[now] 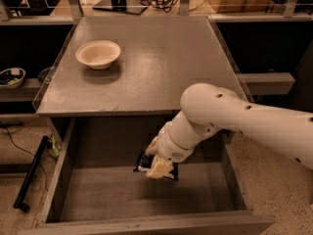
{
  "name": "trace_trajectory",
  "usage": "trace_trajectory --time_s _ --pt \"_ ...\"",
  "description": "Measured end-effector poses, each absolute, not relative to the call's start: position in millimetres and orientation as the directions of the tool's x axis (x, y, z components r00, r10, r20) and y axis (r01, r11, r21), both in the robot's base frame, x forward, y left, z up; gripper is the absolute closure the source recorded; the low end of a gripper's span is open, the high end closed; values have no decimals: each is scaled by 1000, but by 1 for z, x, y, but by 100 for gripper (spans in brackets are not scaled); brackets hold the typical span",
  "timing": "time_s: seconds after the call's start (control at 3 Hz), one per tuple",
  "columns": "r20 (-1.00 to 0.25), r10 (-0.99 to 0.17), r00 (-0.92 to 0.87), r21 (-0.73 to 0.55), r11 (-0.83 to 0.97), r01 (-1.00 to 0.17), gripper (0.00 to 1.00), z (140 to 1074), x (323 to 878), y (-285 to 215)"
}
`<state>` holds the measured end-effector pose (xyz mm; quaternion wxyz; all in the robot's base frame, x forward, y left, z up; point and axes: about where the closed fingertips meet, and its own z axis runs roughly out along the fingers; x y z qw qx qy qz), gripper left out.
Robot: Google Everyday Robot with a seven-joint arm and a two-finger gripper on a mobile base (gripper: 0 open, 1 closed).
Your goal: Pick rxbar blueberry from top drawer and place on counter
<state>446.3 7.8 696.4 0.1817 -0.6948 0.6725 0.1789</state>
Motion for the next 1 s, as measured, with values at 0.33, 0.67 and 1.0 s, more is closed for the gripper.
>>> trace_trajectory --time_s 0.33,0.67,1.0 --pt "-479 -877 14 -31 0 -1000 100 713 448 -6" --pt "-464 -886 1 -59 30 -998 100 731 451 -21" --pt "-442 -897 -10 -93 57 -994 100 752 455 -35"
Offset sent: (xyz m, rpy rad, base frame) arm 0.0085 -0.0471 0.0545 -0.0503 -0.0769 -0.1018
